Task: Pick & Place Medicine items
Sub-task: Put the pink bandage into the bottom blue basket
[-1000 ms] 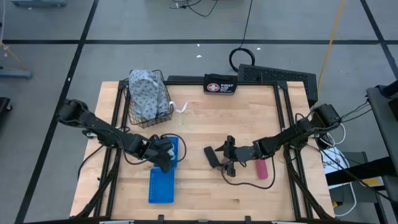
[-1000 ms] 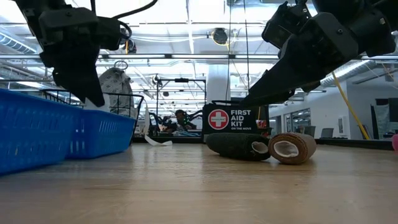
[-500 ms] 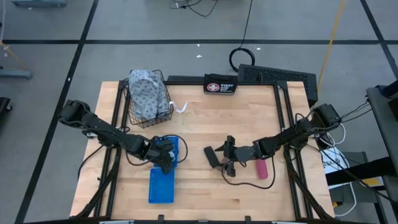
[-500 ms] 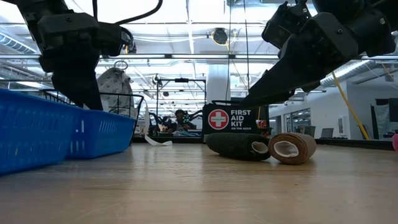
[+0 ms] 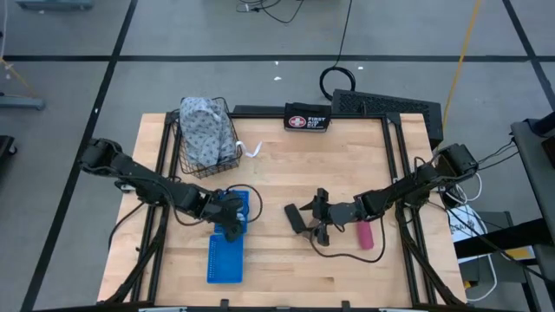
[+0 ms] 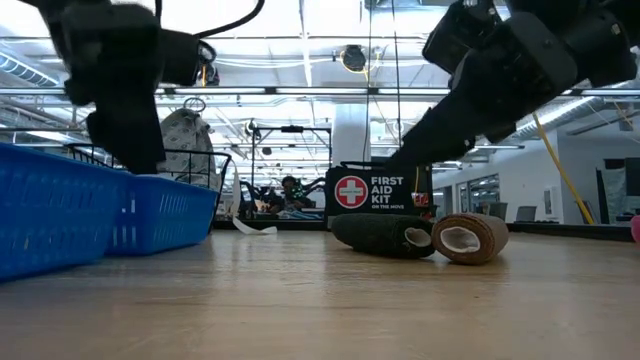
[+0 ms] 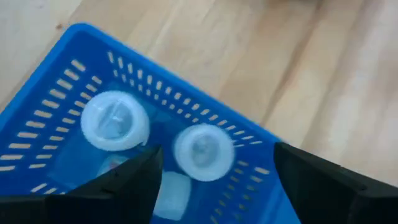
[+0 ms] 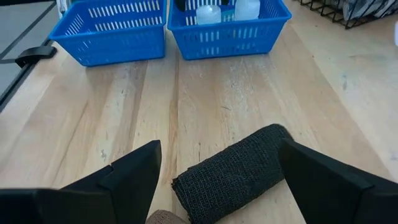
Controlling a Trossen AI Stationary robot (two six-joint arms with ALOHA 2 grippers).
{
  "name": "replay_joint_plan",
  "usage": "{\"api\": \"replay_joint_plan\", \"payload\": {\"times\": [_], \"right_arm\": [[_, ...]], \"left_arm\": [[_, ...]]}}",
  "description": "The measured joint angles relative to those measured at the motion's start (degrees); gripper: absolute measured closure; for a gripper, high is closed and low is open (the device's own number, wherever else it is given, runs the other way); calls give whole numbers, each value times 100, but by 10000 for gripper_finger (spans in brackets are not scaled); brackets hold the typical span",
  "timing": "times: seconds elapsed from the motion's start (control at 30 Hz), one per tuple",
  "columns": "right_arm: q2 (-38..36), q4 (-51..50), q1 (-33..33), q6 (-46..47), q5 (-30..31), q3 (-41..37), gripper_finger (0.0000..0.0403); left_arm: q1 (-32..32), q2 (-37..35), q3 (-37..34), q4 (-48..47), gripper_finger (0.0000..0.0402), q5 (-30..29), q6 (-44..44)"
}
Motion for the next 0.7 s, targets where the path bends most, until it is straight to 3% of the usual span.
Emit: {"api": "replay_joint_plan", "payload": {"times": [0.13,0.27,0.53,0.6,0.7], "right_arm": [[-483,-322,67,-108,9,3,94],[-1225,-968,251,30,9,2,94],[-2872,-2113,980,576,16,4,94],[-3178,-2467,1232,829,211,8,94],[-3515,-4042,1612,1975,830,252,95]], "left_arm": [[91,-419,242,34,86,130,366],[78,-952,522,13,93,143,1345],[91,-2196,671,-4,99,-37,2738],[91,-2431,671,-24,96,-259,2927],[91,-2702,671,-6,90,-543,3190]]}}
